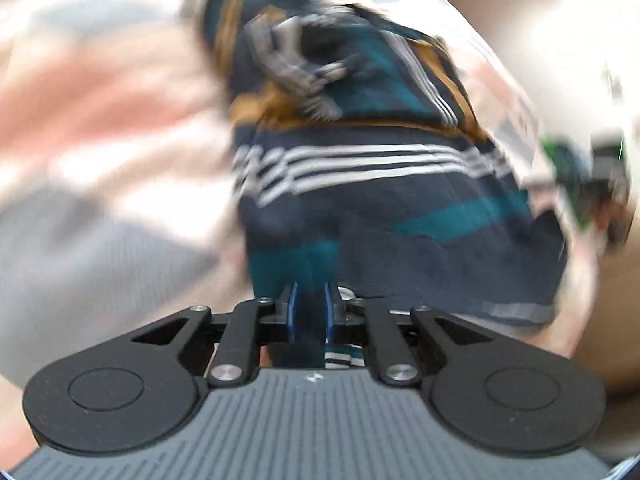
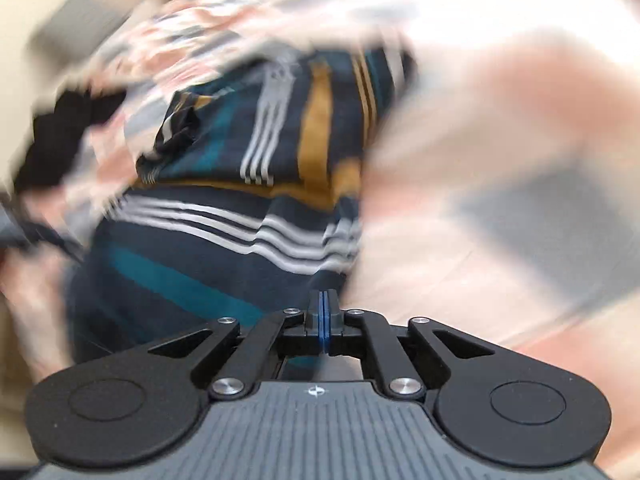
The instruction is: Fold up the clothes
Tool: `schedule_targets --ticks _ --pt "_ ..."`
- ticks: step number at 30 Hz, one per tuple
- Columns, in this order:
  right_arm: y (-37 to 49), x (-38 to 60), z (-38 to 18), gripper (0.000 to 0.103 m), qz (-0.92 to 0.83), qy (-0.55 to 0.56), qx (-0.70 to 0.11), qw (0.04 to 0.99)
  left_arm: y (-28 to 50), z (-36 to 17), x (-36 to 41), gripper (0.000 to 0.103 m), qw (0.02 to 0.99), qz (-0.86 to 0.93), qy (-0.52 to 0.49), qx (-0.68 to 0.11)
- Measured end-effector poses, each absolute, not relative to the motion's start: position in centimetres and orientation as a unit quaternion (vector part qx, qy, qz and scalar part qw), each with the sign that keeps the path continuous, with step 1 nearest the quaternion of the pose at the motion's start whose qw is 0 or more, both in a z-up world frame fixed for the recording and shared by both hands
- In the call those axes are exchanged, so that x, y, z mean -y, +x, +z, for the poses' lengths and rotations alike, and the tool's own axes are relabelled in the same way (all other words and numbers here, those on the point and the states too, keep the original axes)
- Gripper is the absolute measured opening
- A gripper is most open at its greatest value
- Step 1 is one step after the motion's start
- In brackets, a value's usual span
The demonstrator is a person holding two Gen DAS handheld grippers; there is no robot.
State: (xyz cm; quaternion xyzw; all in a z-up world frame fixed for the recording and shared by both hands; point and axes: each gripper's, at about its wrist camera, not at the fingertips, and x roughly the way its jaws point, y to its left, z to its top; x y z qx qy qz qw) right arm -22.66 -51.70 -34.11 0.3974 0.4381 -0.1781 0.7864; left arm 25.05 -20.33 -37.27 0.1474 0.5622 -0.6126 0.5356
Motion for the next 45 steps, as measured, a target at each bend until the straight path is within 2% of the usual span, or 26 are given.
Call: schedule_targets --ticks 2,3,4,6,7,8,10,17,19,22,23,24,25,26,27,28,29,32,34,37,41,43,45 --pt "-23.6 50.7 -34.5 0.028 -0.18 0.415 -0.439 0.776 25.1 -37.0 19.1 0.016 0.532 -0.611 0.123 -0.573" --pt "-24.4 49.9 -34.2 0.043 -0.189 0.415 -0.434 0.777 25.0 -36.6 18.9 0.022 0.533 -0.612 0.121 -0.571" --pt "-25.1 49.2 -33.8 0.051 -0.193 0.422 -0.425 0.778 24.9 -36.2 18.8 0.03 0.534 -0.614 0.12 -0.569" --pt "-26.3 48.2 -32.9 0.053 -0.196 0.439 -0.404 0.778 24.6 -35.5 18.8 0.037 0.535 -0.615 0.117 -0.567" --pt "-26.9 47.6 -32.5 0.057 -0.197 0.448 -0.394 0.778 24.6 -35.2 18.9 0.039 0.537 -0.615 0.115 -0.566" --pt "-27.1 47.0 -32.1 0.06 -0.194 0.445 -0.395 0.779 24.6 -34.9 18.9 0.04 0.542 -0.615 0.109 -0.563" --pt "-27.0 45.8 -31.3 0.062 -0.191 0.429 -0.409 0.783 24.7 -34.7 19.0 0.048 0.551 -0.616 0.095 -0.555" --pt "-30.1 43.2 -29.6 0.062 -0.234 0.436 -0.385 0.779 22.0 -33.6 18.4 0.051 0.528 -0.636 0.15 -0.541" --pt "-30.5 42.1 -29.0 0.062 -0.215 0.431 -0.387 0.786 21.4 -33.8 18.4 0.063 0.529 -0.632 0.155 -0.544" --pt "-30.1 40.6 -28.5 0.069 -0.182 0.405 -0.394 0.805 20.9 -34.9 18.9 0.061 0.534 -0.625 0.15 -0.55" --pt "-29.6 40.2 -28.5 0.069 -0.174 0.385 -0.404 0.811 20.6 -35.4 19.1 0.057 0.532 -0.625 0.148 -0.552" --pt "-29.0 39.7 -28.7 0.069 -0.163 0.365 -0.415 0.817 20.3 -35.7 19.4 0.042 0.528 -0.628 0.153 -0.55" --pt "-28.4 39.3 -29.1 0.069 -0.151 0.346 -0.427 0.821 19.8 -35.9 19.6 0.022 0.525 -0.631 0.16 -0.548" --pt "-27.8 39.1 -29.4 0.069 -0.14 0.331 -0.433 0.827 19.3 -35.9 19.8 0.013 0.526 -0.636 0.175 -0.537" --pt "-27.3 38.8 -29.8 0.053 -0.129 0.316 -0.436 0.832 19.1 -35.6 19.5 0.005 0.529 -0.64 0.18 -0.527" --pt "-27.1 38.9 -30.1 0.021 -0.117 0.321 -0.434 0.833 19.0 -35.2 19.2 0.005 0.533 -0.643 0.182 -0.519" --pt "-27.1 39.2 -30.4 0.008 -0.106 0.332 -0.43 0.833 19.3 -34.6 18.6 0.005 0.538 -0.643 0.17 -0.518" --pt "-28.6 40.8 -29.9 0.007 -0.088 0.38 -0.403 0.828 21.2 -32.5 16.2 0.005 0.567 -0.626 0.104 -0.525" --pt "-30.0 42.5 -28.9 0.006 -0.102 0.413 -0.366 0.828 21.7 -31.9 15.1 0.005 0.595 -0.609 0.097 -0.515" --pt "-31.5 45.3 -28.3 0.006 -0.164 0.436 -0.31 0.829 22.2 -34.0 15.3 0.005 0.62 -0.577 0.069 -0.527" --pt "-28.5 47.0 -32.8 0.008 -0.197 0.441 -0.354 0.801 21.2 -38.5 17.1 0.007 0.62 -0.551 0.127 -0.544" --pt "-27.1 47.3 -35.3 0.016 -0.201 0.452 -0.386 0.778 21.5 -38.6 17.0 0.008 0.617 -0.549 0.098 -0.555" --pt "-26.9 47.2 -35.9 0.018 -0.209 0.463 -0.381 0.772 21.8 -37.9 16.8 0.015 0.617 -0.551 0.07 -0.557"
